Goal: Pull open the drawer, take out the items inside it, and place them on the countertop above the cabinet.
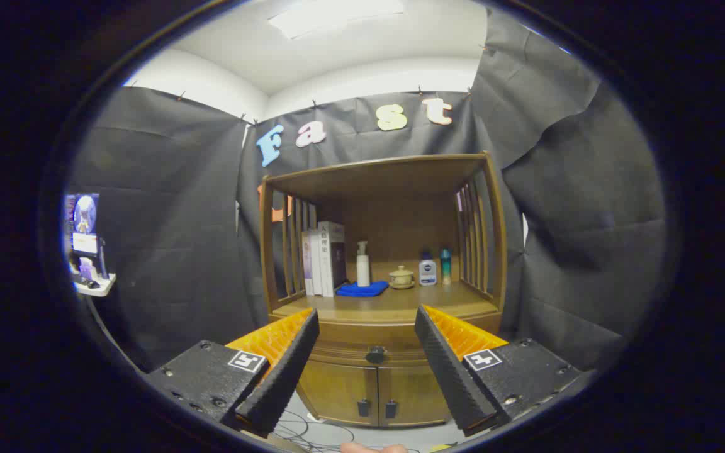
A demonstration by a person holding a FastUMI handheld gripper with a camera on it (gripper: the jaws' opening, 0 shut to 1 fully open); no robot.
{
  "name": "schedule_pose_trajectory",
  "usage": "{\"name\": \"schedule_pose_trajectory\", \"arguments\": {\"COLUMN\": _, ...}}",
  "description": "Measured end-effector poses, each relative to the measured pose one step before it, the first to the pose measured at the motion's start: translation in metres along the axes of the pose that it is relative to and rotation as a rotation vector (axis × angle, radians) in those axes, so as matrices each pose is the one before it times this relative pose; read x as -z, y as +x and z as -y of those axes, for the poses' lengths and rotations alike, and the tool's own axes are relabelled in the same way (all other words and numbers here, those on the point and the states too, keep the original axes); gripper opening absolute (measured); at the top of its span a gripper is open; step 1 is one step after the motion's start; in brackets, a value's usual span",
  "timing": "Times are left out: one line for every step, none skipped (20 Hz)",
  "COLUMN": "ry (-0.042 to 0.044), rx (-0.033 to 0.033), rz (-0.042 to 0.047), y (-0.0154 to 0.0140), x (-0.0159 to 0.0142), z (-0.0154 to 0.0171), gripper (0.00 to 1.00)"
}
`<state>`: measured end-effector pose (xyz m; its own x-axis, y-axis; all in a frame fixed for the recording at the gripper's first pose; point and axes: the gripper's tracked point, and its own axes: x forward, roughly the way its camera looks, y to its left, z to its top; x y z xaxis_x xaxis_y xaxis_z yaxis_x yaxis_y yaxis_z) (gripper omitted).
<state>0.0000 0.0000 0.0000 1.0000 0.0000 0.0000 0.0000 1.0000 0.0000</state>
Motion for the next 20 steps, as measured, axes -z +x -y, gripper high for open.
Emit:
{"name": "schedule_pose_trajectory", "arguments": {"ry": 0.00221, "rx": 0.00659, "rz": -0.00437, "y": 0.00238, "x": 0.00071, "z": 0.00189, "gripper": 1.0}}
{"name": "schedule_pose_trajectory", "arguments": {"ry": 0.00312, "rx": 0.00183, "rz": -0.00299, "y": 0.002, "x": 0.00235, "z": 0.00102, "gripper": 0.99}}
{"name": "schedule_pose_trajectory", "arguments": {"ry": 0.00103, "rx": 0.0017, "rz": -0.00451, "y": 0.00136, "x": 0.00143, "z": -0.00013, "gripper": 0.99}}
{"name": "schedule_pose_trajectory", "arguments": {"ry": -0.00096, "rx": 0.00473, "rz": -0.00503, "y": 0.00151, "x": 0.00316, "z": 0.00173, "gripper": 1.0}}
{"name": "schedule_pose_trajectory", "arguments": {"ry": -0.00215, "rx": 0.00191, "rz": -0.00289, "y": 0.00194, "x": 0.00153, "z": 0.00057, "gripper": 1.0}}
{"name": "schedule_pose_trajectory", "arguments": {"ry": -0.00276, "rx": 0.0057, "rz": -0.0038, "y": 0.00104, "x": 0.0028, "z": 0.00112, "gripper": 1.0}}
{"name": "schedule_pose_trajectory", "arguments": {"ry": -0.00042, "rx": 0.00106, "rz": -0.00027, "y": 0.00095, "x": 0.00052, "z": -0.00039, "gripper": 1.0}}
{"name": "schedule_pose_trajectory", "arguments": {"ry": 0.00002, "rx": 0.00406, "rz": -0.00454, "y": 0.00138, "x": 0.00138, "z": -0.00031, "gripper": 1.0}}
{"name": "schedule_pose_trajectory", "arguments": {"ry": 0.00195, "rx": -0.0025, "rz": -0.0007, "y": 0.00147, "x": 0.00029, "z": -0.00136, "gripper": 1.0}}
{"name": "schedule_pose_trajectory", "arguments": {"ry": -0.00091, "rx": 0.00095, "rz": -0.00047, "y": 0.00114, "x": 0.00091, "z": -0.00158, "gripper": 1.0}}
{"name": "schedule_pose_trajectory", "arguments": {"ry": -0.00372, "rx": 0.00172, "rz": 0.00489, "y": 0.00063, "x": -0.00019, "z": -0.00142, "gripper": 1.0}}
{"name": "schedule_pose_trajectory", "arguments": {"ry": -0.00701, "rx": 0.00888, "rz": 0.0089, "y": 0.00011, "x": -0.00154, "z": 0.0005, "gripper": 1.0}}
{"name": "schedule_pose_trajectory", "arguments": {"ry": -0.00745, "rx": 0.00813, "rz": 0.00945, "y": 0.0004, "x": -0.00171, "z": 0.00001, "gripper": 1.0}}
{"name": "schedule_pose_trajectory", "arguments": {"ry": -0.00284, "rx": 0.00037, "rz": 0.00627, "y": 0.00004, "x": -0.00023, "z": -0.00371, "gripper": 1.0}}
{"name": "schedule_pose_trajectory", "arguments": {"ry": 0.00099, "rx": -0.00064, "rz": 0.00387, "y": 0.00058, "x": -0.00116, "z": -0.00223, "gripper": 1.0}}
{"name": "schedule_pose_trajectory", "arguments": {"ry": 0.0029, "rx": 0.00337, "rz": 0.00014, "y": 0.00123, "x": 0.00039, "z": -0.00105, "gripper": 1.0}}
{"name": "schedule_pose_trajectory", "arguments": {"ry": 0.00337, "rx": 0.00477, "rz": -0.00476, "y": 0.00156, "x": 0.00051, "z": -0.00008, "gripper": 1.0}}
{"name": "schedule_pose_trajectory", "arguments": {"ry": 0.00375, "rx": 0.00356, "rz": -0.00134, "y": 0.00068, "x": 0.00026, "z": -0.00202, "gripper": 1.0}}
{"name": "schedule_pose_trajectory", "arguments": {"ry": 0.00202, "rx": 0.00602, "rz": -0.00037, "y": 0.00102, "x": 0.0, "z": -0.00074, "gripper": 1.0}}
{"name": "schedule_pose_trajectory", "arguments": {"ry": 0.00038, "rx": 0.00466, "rz": 0.00014, "y": 0.00125, "x": 0.00053, "z": -0.00112, "gripper": 1.0}}
